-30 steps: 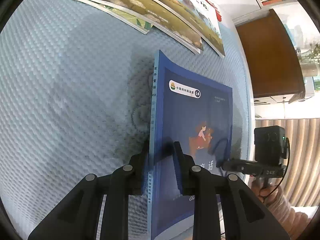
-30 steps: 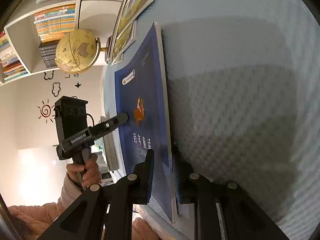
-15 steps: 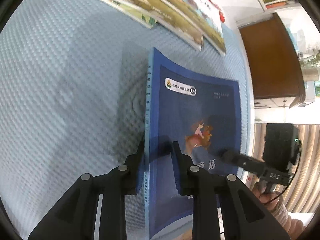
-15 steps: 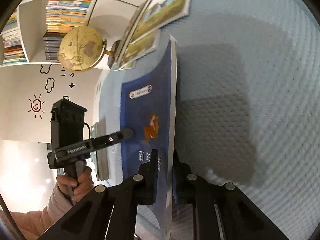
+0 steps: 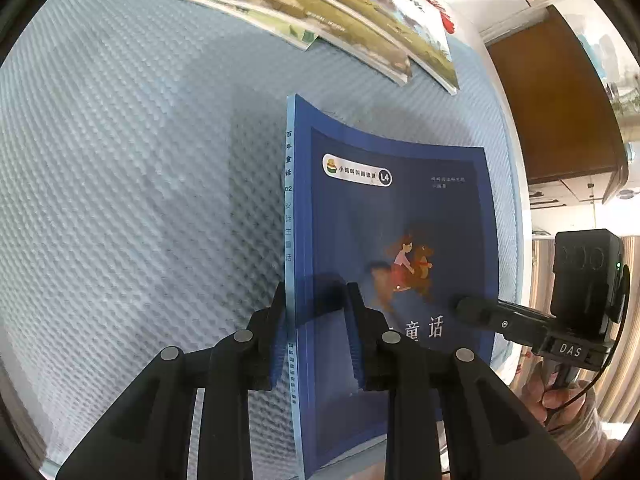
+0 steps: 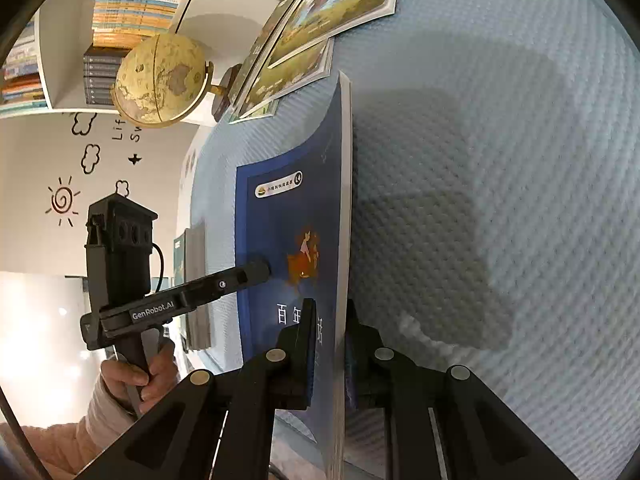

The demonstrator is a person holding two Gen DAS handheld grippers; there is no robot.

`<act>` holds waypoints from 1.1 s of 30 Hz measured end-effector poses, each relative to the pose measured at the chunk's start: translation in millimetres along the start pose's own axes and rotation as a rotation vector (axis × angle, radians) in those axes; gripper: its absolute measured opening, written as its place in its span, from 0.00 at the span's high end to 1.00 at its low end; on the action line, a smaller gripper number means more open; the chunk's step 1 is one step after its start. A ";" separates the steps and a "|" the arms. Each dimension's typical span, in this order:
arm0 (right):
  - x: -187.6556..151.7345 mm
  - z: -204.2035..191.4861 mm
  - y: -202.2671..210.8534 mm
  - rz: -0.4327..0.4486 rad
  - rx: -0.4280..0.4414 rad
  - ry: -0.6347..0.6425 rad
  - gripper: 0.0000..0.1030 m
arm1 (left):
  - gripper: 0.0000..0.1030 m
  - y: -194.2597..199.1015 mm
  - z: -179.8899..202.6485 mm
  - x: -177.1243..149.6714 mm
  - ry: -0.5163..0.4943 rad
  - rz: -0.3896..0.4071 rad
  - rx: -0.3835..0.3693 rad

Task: Organize books
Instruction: 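Carry the upright blue book toward the standing book row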

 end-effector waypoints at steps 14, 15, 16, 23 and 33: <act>-5.4 -30.2 7.5 0.006 0.000 0.043 0.87 | 0.78 32.1 -3.6 2.2 -0.006 0.043 -0.003; -6.5 -33.2 8.4 0.007 0.006 0.039 0.87 | 0.78 35.4 -4.9 2.0 -0.002 0.046 -0.004; -7.8 -35.5 8.4 0.009 0.012 0.034 0.87 | 0.78 37.9 -5.5 2.0 -0.002 0.049 -0.002; -16.9 -58.8 9.8 -0.001 0.038 0.031 0.87 | 0.79 65.4 -11.8 -2.1 0.019 0.092 0.001; -28.7 -99.0 3.4 -0.023 0.047 0.069 0.87 | 0.76 99.2 -28.9 -8.1 0.043 0.140 -0.002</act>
Point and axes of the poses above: each gripper's, at about its wrist camera, not at the fingertips, and y roughly against the way its jaws point, z to its right, x to its top, the point moved 8 cm from there along -y, roughly the way its jaws point, and after that the axes turned 6 degrees about z, right-handed, at the moved point
